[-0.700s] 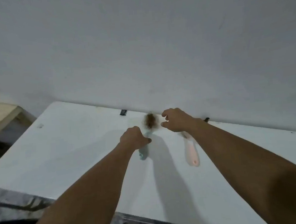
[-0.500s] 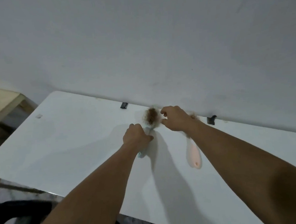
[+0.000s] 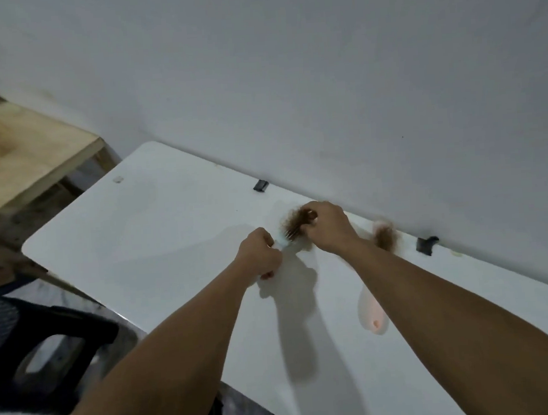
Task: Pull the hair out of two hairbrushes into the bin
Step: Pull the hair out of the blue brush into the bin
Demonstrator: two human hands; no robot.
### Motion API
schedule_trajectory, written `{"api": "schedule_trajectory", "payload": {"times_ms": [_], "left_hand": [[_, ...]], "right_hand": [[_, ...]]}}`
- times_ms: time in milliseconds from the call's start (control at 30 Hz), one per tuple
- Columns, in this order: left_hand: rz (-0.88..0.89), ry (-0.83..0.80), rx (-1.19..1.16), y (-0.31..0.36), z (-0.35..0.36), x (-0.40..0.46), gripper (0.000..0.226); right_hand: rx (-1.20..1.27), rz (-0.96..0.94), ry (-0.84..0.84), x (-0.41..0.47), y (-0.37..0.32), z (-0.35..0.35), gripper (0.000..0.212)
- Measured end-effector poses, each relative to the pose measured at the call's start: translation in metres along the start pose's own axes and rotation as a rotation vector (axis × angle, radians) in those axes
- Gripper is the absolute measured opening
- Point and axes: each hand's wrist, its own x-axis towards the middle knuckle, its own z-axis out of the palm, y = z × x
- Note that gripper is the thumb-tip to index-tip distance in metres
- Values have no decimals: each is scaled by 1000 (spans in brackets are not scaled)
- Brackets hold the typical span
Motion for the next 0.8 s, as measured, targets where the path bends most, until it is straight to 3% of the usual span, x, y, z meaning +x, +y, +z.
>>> {"api": "schedule_trajectory", "payload": {"times_ms": [200, 267, 367, 500, 667, 800], "left_hand": [[-59, 58, -203, -28, -45, -31, 76], [-54, 90, -228, -42, -64, -40, 84], [-67, 126, -269, -66, -93, -59, 66], [-165, 182, -336, -106, -125, -88, 63], [-266, 244, -477, -175, -158, -129, 62], [-286, 390, -561, -243, -169, -164, 49]], "right_hand": [[64, -66, 8, 2, -46, 10, 42], [86, -94, -72, 2, -67, 17, 51], [170, -140, -258, -3, -102, 37, 47], [223, -190, -369, -18, -152, 68, 27], [176, -285, -550, -57, -208, 124, 23], [116, -331, -685, -95, -245, 179, 16]]}}
